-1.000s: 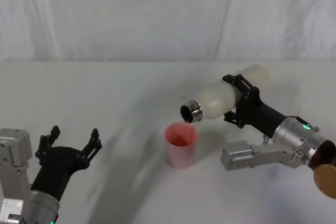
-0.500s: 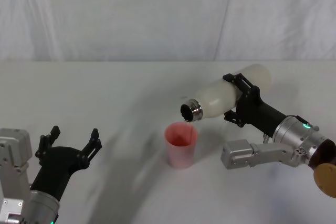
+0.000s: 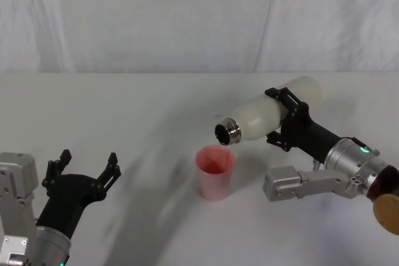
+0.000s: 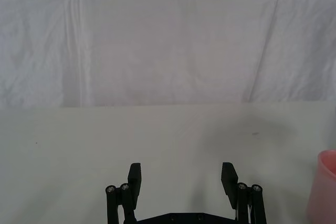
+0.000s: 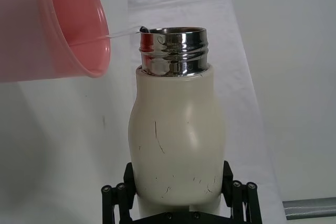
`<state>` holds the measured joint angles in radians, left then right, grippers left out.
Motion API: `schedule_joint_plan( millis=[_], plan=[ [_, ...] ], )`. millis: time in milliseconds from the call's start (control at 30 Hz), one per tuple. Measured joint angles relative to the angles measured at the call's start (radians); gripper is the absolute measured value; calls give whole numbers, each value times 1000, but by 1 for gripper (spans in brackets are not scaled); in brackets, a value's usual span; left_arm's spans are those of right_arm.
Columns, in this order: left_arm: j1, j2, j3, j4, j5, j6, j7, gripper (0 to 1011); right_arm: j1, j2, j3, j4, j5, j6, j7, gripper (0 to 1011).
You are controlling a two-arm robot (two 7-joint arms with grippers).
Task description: Grasp the thermos with one hand and pour water into the cup lid.
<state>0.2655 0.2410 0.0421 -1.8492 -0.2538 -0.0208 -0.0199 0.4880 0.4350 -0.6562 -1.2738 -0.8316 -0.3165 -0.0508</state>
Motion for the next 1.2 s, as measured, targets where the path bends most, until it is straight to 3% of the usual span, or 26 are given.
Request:
schedule_joint_plan(
  millis=[1200],
  plan=[
    [0, 0, 0, 0, 0, 0, 0, 1001, 2, 2, -10, 2, -10, -2, -4, 959]
  ],
)
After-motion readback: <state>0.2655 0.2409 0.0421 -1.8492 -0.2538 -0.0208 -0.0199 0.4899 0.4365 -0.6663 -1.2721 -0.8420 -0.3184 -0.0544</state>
